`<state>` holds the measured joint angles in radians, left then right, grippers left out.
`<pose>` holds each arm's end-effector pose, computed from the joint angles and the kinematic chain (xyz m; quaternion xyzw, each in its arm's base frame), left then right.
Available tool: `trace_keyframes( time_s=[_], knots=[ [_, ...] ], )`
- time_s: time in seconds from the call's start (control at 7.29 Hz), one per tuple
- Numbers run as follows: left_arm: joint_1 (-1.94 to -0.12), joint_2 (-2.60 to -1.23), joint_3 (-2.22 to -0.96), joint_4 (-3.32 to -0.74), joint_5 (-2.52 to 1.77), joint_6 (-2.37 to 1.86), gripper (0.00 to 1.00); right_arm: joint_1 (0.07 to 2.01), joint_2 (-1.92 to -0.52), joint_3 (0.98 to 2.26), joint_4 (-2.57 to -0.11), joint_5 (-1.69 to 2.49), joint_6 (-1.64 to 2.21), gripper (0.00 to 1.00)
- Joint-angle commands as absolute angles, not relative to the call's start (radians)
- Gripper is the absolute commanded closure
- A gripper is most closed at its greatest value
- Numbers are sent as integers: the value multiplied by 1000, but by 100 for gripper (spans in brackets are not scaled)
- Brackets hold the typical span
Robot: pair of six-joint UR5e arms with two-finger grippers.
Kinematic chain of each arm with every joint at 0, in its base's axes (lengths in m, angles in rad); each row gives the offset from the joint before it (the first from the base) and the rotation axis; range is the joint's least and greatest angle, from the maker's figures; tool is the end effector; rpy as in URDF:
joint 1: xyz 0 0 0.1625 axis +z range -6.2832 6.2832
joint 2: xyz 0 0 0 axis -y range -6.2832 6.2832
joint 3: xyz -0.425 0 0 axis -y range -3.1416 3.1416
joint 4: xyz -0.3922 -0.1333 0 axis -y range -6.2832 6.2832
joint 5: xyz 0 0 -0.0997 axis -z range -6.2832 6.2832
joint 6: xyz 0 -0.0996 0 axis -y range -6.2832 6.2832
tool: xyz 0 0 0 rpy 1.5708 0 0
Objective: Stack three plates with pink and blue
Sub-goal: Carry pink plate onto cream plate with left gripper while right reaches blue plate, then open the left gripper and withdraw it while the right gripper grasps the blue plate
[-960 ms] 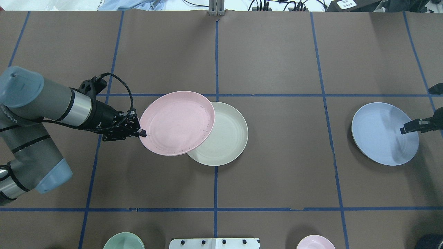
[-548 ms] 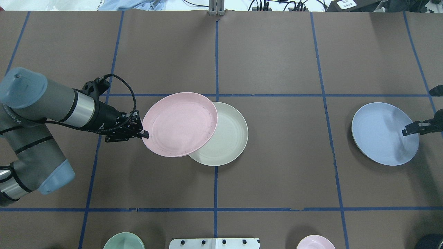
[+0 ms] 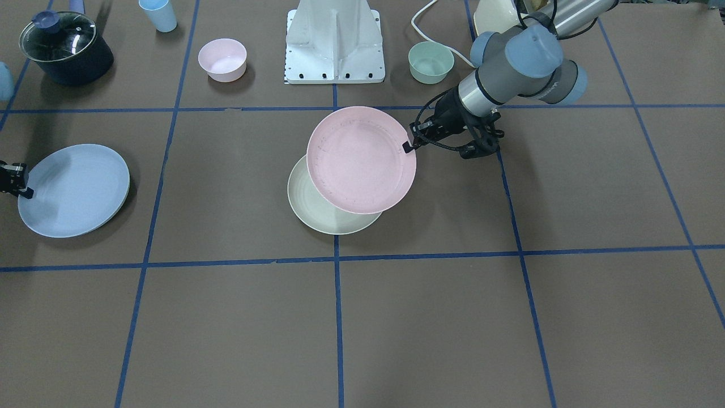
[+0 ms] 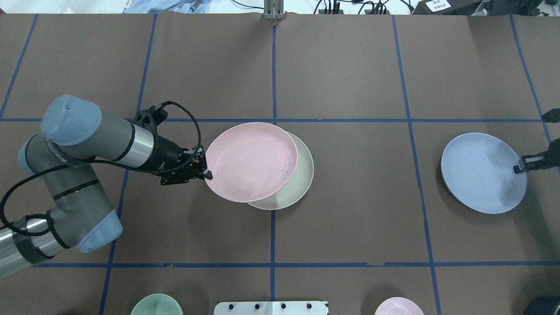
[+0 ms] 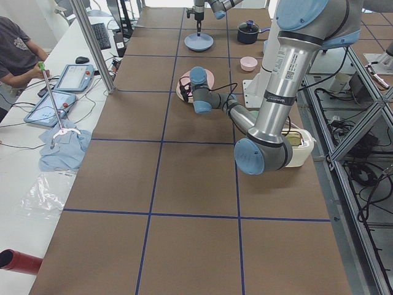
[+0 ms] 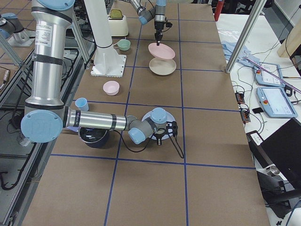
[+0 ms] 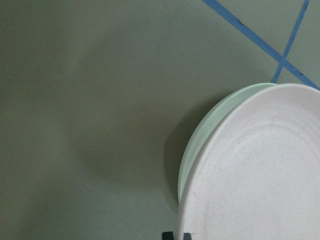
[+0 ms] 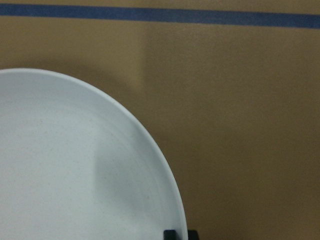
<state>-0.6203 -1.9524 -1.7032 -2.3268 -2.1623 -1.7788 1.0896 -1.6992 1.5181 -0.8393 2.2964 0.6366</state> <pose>0.4498 -0.4169 0.2934 -0.1135 0.6034 -0.1516 0.7746 -0.1512 -0.4347 0.6660 0.0343 -0.4243 -0.0263 0.9045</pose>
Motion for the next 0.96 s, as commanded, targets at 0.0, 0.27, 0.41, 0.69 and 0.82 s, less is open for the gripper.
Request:
trace_keyframes(
  time_s=[0.0,0.27,0.41,0.69,0.82],
  knots=[
    [-580,-2014,-1645,-2309,-2100,-1823,100,1127,-1697,1551,-844,2342,640,100],
    [-572,-2023,-1635,-2307,-2080,-1835,100,1218,-1690,1568,-850,2446,652,100],
    [-571,-2026,-1623,-2307,-2068,-1835,100,1224,-1692,1581,-853,2453,653,100],
    [-566,-2025,-1617,-2307,-2065,-1821,1,1241,-1690,1591,-853,2473,653,100],
    [-568,-2020,-1630,-2307,-2060,-1819,0,1241,-1690,1609,-854,2476,663,100]
  ],
)
